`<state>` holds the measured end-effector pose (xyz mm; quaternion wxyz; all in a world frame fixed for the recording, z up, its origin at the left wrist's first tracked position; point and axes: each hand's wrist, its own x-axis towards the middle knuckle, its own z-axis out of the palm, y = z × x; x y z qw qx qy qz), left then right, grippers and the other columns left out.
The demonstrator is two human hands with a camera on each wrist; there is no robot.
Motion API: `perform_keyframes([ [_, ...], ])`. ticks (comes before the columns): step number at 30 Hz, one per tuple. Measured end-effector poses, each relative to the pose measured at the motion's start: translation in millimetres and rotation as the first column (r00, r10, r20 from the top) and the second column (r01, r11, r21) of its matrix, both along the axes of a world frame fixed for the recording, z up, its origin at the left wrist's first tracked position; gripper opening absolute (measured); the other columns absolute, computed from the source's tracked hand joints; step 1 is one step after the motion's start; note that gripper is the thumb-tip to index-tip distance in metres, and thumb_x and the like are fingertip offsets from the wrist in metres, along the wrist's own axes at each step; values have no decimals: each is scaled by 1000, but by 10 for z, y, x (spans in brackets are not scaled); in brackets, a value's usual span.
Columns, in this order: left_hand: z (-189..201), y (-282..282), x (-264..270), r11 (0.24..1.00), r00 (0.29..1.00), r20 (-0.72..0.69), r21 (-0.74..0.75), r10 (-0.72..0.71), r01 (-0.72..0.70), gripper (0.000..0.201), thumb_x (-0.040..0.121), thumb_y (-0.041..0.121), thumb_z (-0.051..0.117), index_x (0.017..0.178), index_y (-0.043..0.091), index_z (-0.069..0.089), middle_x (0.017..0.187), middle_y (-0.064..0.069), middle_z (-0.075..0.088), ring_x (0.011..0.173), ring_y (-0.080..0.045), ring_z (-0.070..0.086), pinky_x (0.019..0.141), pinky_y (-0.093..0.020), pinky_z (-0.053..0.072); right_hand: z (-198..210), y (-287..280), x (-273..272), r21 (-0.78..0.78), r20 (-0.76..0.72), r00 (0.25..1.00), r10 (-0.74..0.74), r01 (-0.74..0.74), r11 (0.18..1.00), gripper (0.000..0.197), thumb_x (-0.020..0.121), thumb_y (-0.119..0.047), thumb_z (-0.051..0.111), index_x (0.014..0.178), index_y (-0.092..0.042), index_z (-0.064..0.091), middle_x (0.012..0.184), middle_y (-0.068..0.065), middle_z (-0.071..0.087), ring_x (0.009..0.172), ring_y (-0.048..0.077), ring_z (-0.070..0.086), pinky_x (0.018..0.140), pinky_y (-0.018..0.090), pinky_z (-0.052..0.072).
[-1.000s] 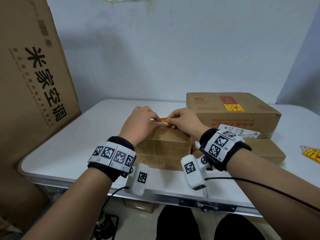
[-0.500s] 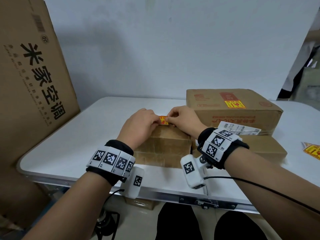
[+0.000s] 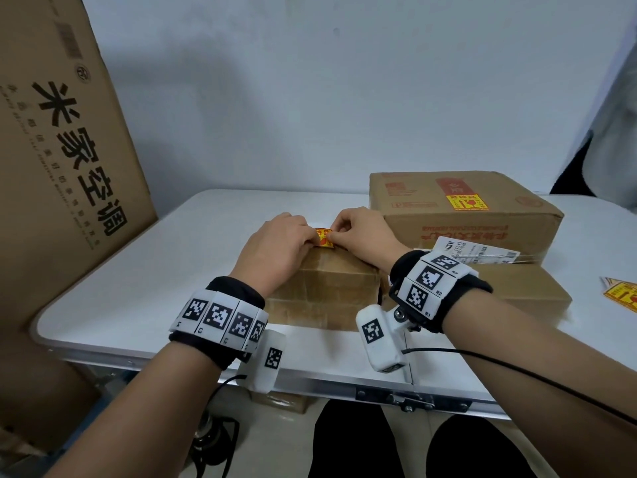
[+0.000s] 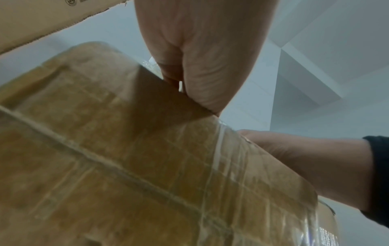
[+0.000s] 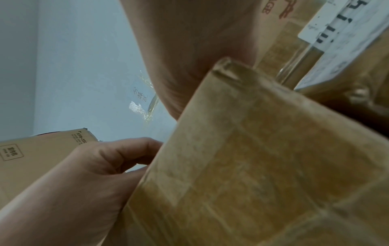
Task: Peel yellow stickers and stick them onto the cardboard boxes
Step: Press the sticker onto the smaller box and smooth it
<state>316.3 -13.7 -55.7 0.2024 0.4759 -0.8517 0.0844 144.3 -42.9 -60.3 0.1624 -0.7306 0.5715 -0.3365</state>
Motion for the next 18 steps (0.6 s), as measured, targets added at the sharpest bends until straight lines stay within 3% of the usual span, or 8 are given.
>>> perform_keyframes([
  [4,0,-9,3,1000,1000,23,16,-5,5,21,93,18,53,99,19,72,92,-4,67,89,-26,55,75,-46,47,13,21,15,16,-22,1000,-2,2,1000,3,82,-19,66,80,-17,65,72,-9,58,82,14,59,76,29,49],
  [9,12,-1,-7,1000,999,51,28,-1,-1,22,94,17,51,100,18,71,92,-4,69,88,-27,57,75,-44,45,10,-10,21,43,-23,1000,-13,14,999,14,82,-22,68,92,-15,62,85,-3,61,90,16,59,83,33,49],
  [13,7,-8,-11,1000,999,48,30,-7,5,20,93,17,51,99,16,70,92,-5,69,88,-28,59,74,-42,44,-29,-16,3,15,-32,997,-63,64,998,13,83,-26,66,89,-15,61,81,-6,57,88,17,58,79,33,49],
  [18,-14,-12,6,1000,1000,8,21,-22,22,19,91,15,54,99,16,71,91,-5,70,87,-28,61,74,-39,44,-58,6,-12,-51,-61,998,-35,32,998,5,85,-16,57,88,-16,61,83,-2,59,86,18,57,76,32,47],
])
